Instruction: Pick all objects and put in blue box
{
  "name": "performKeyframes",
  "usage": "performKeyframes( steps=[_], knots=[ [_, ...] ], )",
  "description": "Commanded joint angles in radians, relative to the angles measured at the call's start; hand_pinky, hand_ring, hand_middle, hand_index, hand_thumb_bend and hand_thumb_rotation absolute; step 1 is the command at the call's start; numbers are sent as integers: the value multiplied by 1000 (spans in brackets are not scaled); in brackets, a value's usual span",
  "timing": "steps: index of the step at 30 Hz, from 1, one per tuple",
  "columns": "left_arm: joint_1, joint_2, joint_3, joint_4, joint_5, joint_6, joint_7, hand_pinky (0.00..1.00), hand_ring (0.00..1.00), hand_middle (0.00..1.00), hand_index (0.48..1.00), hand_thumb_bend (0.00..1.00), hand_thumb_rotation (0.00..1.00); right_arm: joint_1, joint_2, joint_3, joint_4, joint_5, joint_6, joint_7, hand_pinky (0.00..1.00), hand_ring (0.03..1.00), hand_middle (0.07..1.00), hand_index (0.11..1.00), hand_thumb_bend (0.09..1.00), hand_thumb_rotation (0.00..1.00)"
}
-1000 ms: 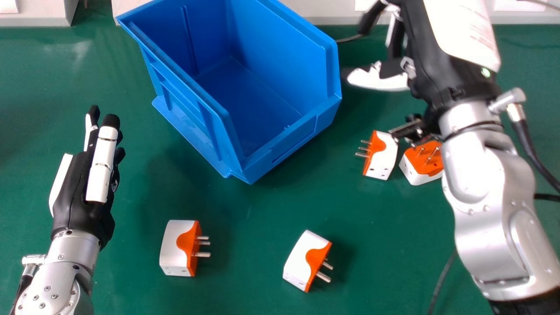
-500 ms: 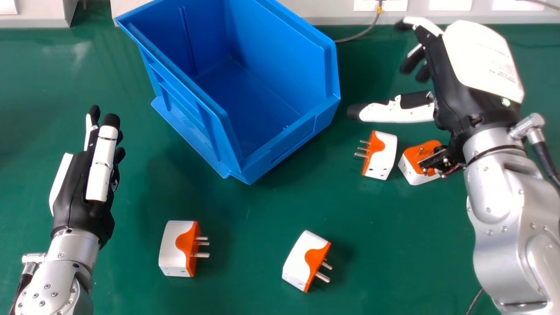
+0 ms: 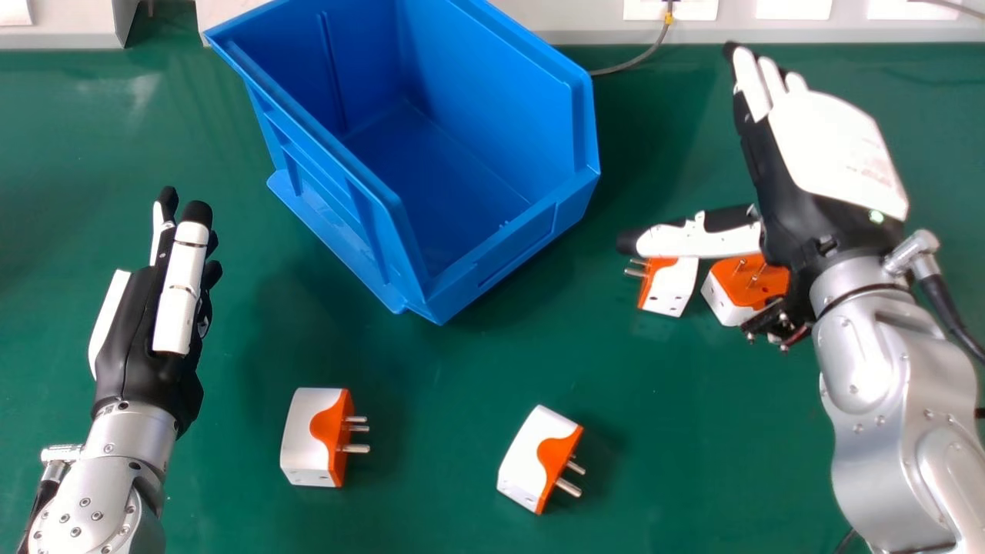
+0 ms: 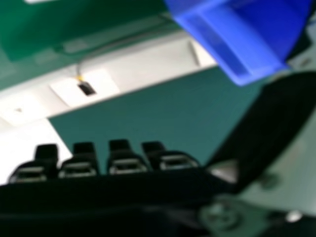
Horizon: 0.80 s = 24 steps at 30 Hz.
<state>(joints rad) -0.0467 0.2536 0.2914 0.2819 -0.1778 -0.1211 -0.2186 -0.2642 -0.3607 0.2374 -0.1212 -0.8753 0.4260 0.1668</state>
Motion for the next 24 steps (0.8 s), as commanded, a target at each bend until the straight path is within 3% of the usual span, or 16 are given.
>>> performKeyframes(
  steps=[1, 4, 10, 24],
  knots=[
    [-12, 11, 4, -18, -6, -20, -2, 1000, 1000, 1000, 1000, 512, 971, -27, -29, 4, 17, -11, -3, 19, 1000, 1000, 1000, 1000, 901, 547],
    [-10, 12, 3, -26, -4, -17, -1, 1000, 1000, 1000, 1000, 510, 971, -39, -56, 17, 54, -13, -6, 56, 1000, 1000, 1000, 1000, 895, 543],
    [-17, 15, 5, -7, -5, -23, -5, 1000, 1000, 1000, 1000, 509, 971, -74, -118, 48, 120, -11, -27, 138, 1000, 1000, 1000, 1000, 889, 539],
    [-3, 10, 5, -27, -8, -20, -4, 1000, 1000, 1000, 1000, 511, 967, -184, -182, 109, 296, 11, -153, 229, 1000, 1000, 1000, 1000, 866, 518]
  ],
)
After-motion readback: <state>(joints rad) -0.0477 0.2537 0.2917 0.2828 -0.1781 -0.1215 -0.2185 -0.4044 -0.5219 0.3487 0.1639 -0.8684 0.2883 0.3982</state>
